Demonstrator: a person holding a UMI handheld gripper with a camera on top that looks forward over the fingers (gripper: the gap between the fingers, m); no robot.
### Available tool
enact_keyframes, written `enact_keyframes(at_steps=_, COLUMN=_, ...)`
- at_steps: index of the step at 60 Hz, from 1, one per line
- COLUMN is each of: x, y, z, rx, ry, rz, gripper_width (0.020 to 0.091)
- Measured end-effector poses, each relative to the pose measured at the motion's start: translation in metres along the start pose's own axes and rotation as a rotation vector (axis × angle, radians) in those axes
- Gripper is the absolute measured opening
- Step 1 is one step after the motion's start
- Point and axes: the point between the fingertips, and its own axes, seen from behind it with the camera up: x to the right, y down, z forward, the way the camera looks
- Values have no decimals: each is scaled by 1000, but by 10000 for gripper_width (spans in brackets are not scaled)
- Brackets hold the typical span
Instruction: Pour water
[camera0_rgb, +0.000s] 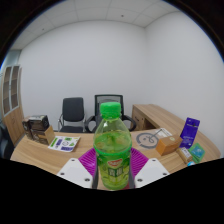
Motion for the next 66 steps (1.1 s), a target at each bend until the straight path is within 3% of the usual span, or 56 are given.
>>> enact_keyframes(at_steps=16, x=38, y=71, z=37, rx=-67, ry=13, rz=11, gripper_width=424)
enact_keyframes(at_steps=29, x=41, y=86, z=41, rx=5, ry=-15, rz=54, gripper_width=457)
enact_keyframes(at_steps=41, x=44, y=87, z=35, rx=30, ry=-21, rz=106, gripper_width=537)
enact_keyframes(at_steps=48, x=49, y=98, z=32, rx=-44, ry=23, rz=86, gripper_width=650)
enact_keyframes(at_steps=53, x=45, y=97, z=24, rx=-55, ry=32, rz=94, gripper_width=741)
enact_keyframes(at_steps=66, x=23, y=106, z=-46, rx=-93, ry=23, rz=111, gripper_width=739)
